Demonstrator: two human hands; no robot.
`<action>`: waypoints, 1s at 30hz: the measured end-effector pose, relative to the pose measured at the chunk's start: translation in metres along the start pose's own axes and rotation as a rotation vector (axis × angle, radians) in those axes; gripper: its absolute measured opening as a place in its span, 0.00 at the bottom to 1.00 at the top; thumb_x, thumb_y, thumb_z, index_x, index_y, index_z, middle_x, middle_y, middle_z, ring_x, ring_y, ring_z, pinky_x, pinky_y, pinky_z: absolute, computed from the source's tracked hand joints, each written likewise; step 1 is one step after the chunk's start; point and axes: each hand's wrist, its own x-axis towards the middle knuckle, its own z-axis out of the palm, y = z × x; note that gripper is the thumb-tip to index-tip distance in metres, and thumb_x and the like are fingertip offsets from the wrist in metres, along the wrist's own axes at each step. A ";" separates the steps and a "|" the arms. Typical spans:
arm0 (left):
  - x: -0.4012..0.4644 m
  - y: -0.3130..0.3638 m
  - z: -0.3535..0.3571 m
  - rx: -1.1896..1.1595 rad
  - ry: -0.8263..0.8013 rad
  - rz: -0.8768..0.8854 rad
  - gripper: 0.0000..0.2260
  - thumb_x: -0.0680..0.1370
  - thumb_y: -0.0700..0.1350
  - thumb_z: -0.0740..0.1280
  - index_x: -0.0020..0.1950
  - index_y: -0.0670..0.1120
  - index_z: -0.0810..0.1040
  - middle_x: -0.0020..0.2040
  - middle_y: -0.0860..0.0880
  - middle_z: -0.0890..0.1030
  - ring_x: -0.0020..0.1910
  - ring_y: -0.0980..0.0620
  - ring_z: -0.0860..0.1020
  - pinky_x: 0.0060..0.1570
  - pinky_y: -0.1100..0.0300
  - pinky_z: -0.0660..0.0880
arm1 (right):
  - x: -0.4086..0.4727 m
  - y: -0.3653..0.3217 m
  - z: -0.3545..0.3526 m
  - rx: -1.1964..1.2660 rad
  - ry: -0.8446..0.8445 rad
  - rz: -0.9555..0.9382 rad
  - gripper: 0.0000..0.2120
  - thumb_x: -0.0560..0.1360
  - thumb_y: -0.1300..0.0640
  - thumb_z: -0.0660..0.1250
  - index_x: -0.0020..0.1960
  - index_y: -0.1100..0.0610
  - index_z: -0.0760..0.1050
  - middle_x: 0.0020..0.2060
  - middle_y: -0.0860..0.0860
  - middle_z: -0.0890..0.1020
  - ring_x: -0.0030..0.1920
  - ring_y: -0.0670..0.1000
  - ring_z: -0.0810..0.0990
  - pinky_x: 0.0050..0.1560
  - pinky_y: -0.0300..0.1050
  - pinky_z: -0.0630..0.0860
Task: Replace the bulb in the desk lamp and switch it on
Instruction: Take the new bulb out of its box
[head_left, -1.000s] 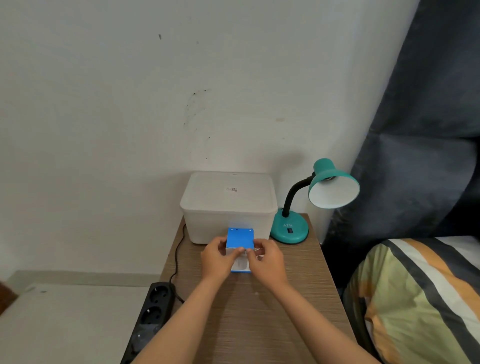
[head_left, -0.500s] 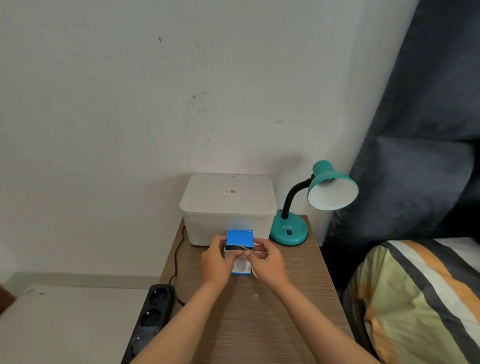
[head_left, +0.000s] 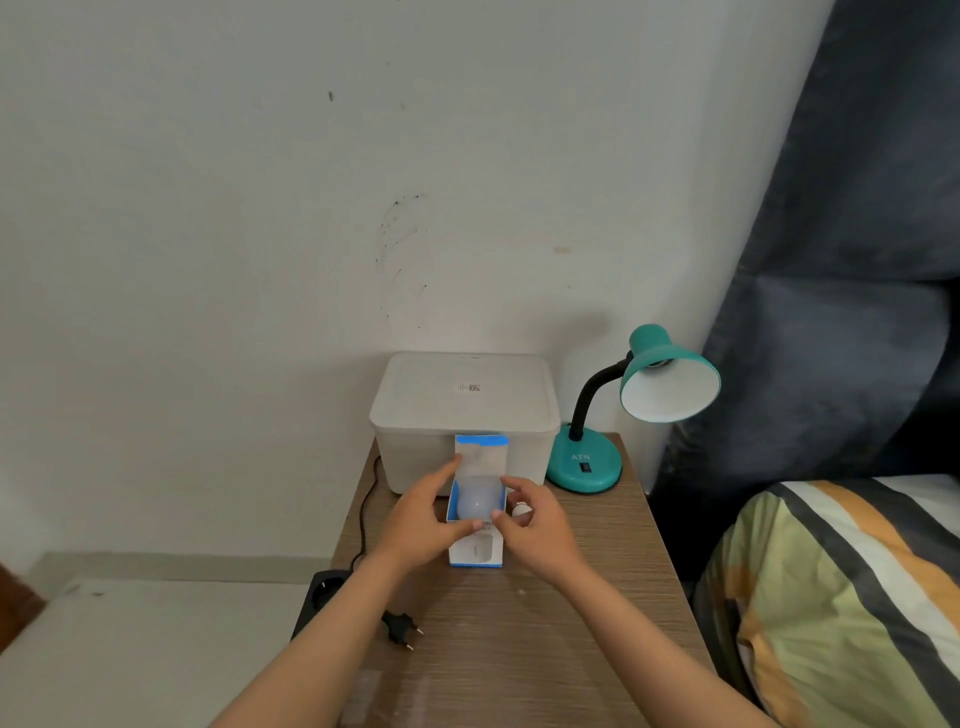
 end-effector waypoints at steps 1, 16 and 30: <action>0.001 -0.001 0.000 0.001 -0.005 -0.010 0.40 0.65 0.53 0.76 0.72 0.59 0.60 0.66 0.58 0.71 0.61 0.58 0.72 0.53 0.62 0.75 | 0.000 -0.001 0.000 -0.026 0.030 -0.029 0.21 0.74 0.58 0.68 0.65 0.52 0.70 0.55 0.51 0.75 0.40 0.44 0.77 0.40 0.31 0.74; 0.009 -0.004 -0.014 -0.113 -0.188 -0.063 0.44 0.63 0.40 0.79 0.73 0.51 0.60 0.61 0.51 0.70 0.53 0.57 0.75 0.45 0.70 0.75 | 0.040 -0.032 0.006 -0.502 -0.158 0.024 0.21 0.65 0.48 0.73 0.53 0.56 0.74 0.49 0.51 0.79 0.48 0.50 0.77 0.44 0.45 0.74; 0.010 -0.008 -0.015 -0.100 -0.216 -0.071 0.44 0.65 0.40 0.78 0.74 0.52 0.58 0.64 0.54 0.68 0.62 0.57 0.71 0.49 0.68 0.76 | 0.025 -0.037 0.001 -0.225 0.042 0.042 0.18 0.60 0.54 0.74 0.45 0.54 0.70 0.45 0.51 0.75 0.40 0.46 0.72 0.33 0.38 0.66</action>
